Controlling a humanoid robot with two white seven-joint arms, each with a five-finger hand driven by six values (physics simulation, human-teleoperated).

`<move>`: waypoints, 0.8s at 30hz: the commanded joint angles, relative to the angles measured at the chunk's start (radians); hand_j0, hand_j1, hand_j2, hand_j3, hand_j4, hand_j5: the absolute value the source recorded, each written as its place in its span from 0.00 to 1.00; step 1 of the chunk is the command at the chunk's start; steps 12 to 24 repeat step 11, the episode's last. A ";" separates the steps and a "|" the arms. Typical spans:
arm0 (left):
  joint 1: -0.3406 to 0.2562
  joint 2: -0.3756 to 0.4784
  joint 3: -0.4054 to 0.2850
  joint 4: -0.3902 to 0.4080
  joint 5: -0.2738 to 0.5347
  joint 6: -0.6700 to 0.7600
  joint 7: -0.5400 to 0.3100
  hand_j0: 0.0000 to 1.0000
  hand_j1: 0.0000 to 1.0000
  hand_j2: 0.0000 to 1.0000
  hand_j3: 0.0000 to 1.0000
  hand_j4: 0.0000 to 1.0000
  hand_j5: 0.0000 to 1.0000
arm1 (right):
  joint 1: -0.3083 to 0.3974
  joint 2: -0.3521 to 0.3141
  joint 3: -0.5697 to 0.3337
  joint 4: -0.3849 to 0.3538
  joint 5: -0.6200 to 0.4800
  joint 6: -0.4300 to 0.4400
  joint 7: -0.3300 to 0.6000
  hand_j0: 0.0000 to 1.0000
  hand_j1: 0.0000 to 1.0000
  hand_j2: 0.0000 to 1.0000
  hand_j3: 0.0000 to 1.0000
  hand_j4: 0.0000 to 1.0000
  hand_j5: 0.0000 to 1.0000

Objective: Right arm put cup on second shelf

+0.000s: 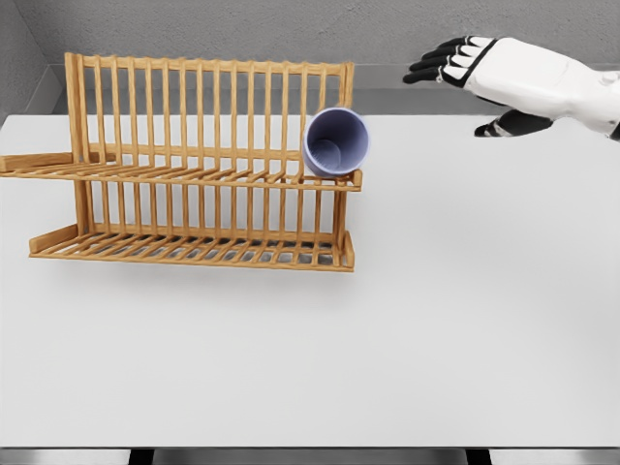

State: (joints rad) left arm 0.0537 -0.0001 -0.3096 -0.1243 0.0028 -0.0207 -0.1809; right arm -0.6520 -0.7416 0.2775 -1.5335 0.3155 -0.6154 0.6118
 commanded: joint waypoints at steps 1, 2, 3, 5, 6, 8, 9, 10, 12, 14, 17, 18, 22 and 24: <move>0.000 0.000 0.000 0.000 0.000 -0.001 0.000 1.00 1.00 1.00 1.00 1.00 1.00 | 0.008 -0.062 -0.138 0.075 -0.010 0.005 -0.001 1.00 1.00 1.00 1.00 1.00 1.00; 0.000 0.000 0.000 0.000 0.000 -0.001 0.000 1.00 1.00 1.00 1.00 1.00 1.00 | 0.040 -0.062 -0.133 0.102 -0.009 0.005 -0.001 1.00 1.00 1.00 1.00 1.00 1.00; 0.000 0.000 0.000 0.000 0.000 -0.001 0.000 1.00 1.00 1.00 1.00 1.00 1.00 | 0.106 -0.047 -0.136 0.104 -0.003 0.005 -0.001 1.00 1.00 1.00 1.00 1.00 1.00; 0.000 0.000 0.000 0.000 0.000 0.001 0.000 1.00 1.00 1.00 1.00 1.00 1.00 | 0.215 -0.018 -0.138 0.098 -0.001 0.005 -0.001 1.00 1.00 1.00 1.00 1.00 1.00; 0.000 0.000 0.000 0.000 0.000 0.001 0.000 1.00 1.00 1.00 1.00 1.00 1.00 | 0.255 -0.009 -0.146 0.105 -0.001 0.005 -0.001 1.00 1.00 1.00 1.00 1.00 1.00; 0.000 0.000 0.000 0.000 0.000 0.001 0.000 1.00 1.00 1.00 1.00 1.00 1.00 | 0.264 0.001 -0.161 0.112 0.000 0.005 -0.001 1.00 1.00 1.00 1.00 1.00 1.00; 0.000 0.000 0.000 0.000 0.000 0.001 0.000 1.00 1.00 1.00 1.00 1.00 1.00 | 0.265 0.002 -0.161 0.110 0.000 0.005 -0.001 1.00 1.00 1.00 1.00 1.00 1.00; 0.000 0.000 0.000 0.000 0.000 0.001 0.000 1.00 1.00 1.00 1.00 1.00 1.00 | 0.272 0.002 -0.161 0.110 0.000 0.005 -0.001 1.00 1.00 1.00 1.00 1.00 1.00; 0.000 0.000 -0.002 0.000 0.008 0.001 0.000 1.00 1.00 1.00 1.00 1.00 1.00 | 0.273 -0.001 -0.161 0.115 0.000 0.005 -0.001 1.00 1.00 1.00 1.00 1.00 1.00; 0.000 0.000 -0.002 0.000 0.008 0.001 0.000 1.00 1.00 1.00 1.00 1.00 1.00 | 0.273 -0.001 -0.161 0.115 0.000 0.005 -0.001 1.00 1.00 1.00 1.00 1.00 1.00; 0.000 0.000 -0.002 0.000 0.008 0.001 0.000 1.00 1.00 1.00 1.00 1.00 1.00 | 0.273 -0.001 -0.161 0.115 0.000 0.005 -0.001 1.00 1.00 1.00 1.00 1.00 1.00; 0.000 0.000 -0.002 0.000 0.008 0.001 0.000 1.00 1.00 1.00 1.00 1.00 1.00 | 0.273 -0.001 -0.161 0.115 0.000 0.005 -0.001 1.00 1.00 1.00 1.00 1.00 1.00; 0.000 0.000 -0.002 0.000 0.008 0.001 0.000 1.00 1.00 1.00 1.00 1.00 1.00 | 0.273 -0.001 -0.161 0.115 0.000 0.005 -0.001 1.00 1.00 1.00 1.00 1.00 1.00; 0.000 0.000 -0.002 0.000 0.008 0.001 0.000 1.00 1.00 1.00 1.00 1.00 1.00 | 0.273 -0.001 -0.161 0.115 0.000 0.005 -0.001 1.00 1.00 1.00 1.00 1.00 1.00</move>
